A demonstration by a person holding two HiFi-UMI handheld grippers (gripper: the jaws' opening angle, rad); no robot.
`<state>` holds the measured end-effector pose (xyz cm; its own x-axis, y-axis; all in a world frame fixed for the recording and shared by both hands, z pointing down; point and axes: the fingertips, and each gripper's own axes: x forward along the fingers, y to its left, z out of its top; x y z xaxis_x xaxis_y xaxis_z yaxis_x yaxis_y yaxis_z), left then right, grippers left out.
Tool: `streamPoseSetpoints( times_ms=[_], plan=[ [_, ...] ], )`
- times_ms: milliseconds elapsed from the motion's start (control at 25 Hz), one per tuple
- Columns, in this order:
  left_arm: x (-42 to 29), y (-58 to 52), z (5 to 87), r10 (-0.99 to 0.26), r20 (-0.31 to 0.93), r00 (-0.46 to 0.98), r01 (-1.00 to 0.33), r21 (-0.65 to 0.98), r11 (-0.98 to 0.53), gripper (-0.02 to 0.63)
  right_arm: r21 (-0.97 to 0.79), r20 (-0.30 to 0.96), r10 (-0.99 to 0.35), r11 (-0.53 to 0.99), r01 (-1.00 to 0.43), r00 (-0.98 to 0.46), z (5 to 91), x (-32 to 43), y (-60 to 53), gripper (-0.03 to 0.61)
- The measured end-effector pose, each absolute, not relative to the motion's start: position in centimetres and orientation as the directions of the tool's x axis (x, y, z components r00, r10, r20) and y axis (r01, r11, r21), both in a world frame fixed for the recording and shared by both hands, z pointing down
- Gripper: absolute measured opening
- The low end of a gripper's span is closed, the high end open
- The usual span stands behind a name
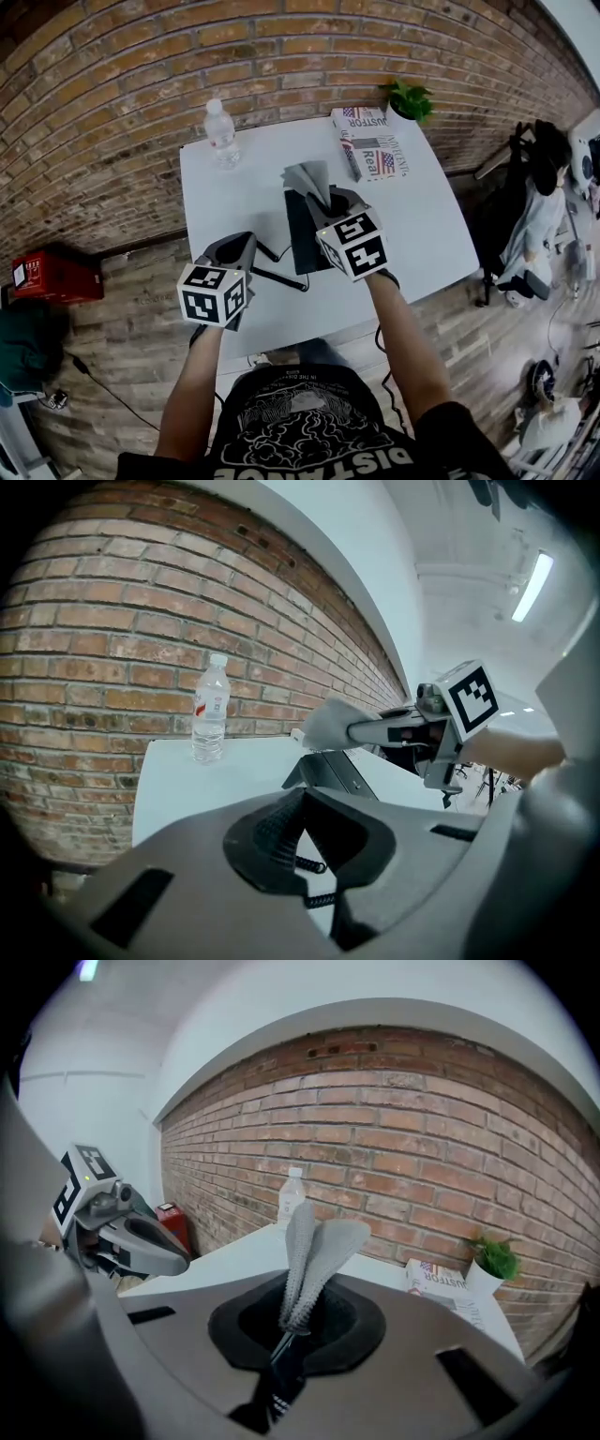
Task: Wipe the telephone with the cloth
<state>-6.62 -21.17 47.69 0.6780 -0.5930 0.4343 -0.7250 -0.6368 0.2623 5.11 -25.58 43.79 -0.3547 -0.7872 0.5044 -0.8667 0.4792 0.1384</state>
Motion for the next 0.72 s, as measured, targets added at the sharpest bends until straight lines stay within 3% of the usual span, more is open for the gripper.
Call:
streamPoseSetpoints(
  times_ms=[520, 720],
  plan=[
    [-7.3, -24.4, 48.1, -0.677, 0.448, 0.584, -0.809, 0.262, -0.525, 0.006, 0.095, 0.68, -0.608, 0.629, -0.772, -0.411, 48.5, 7.0, -30.4, 0.012],
    [-7.2, -24.2, 48.3, -0.681, 0.454, 0.575, -0.817, 0.262, -0.514, 0.006, 0.07, 0.691, -0.575, 0.656, -0.752, -0.438, 49.0, 6.3, -30.3, 0.012]
  ],
)
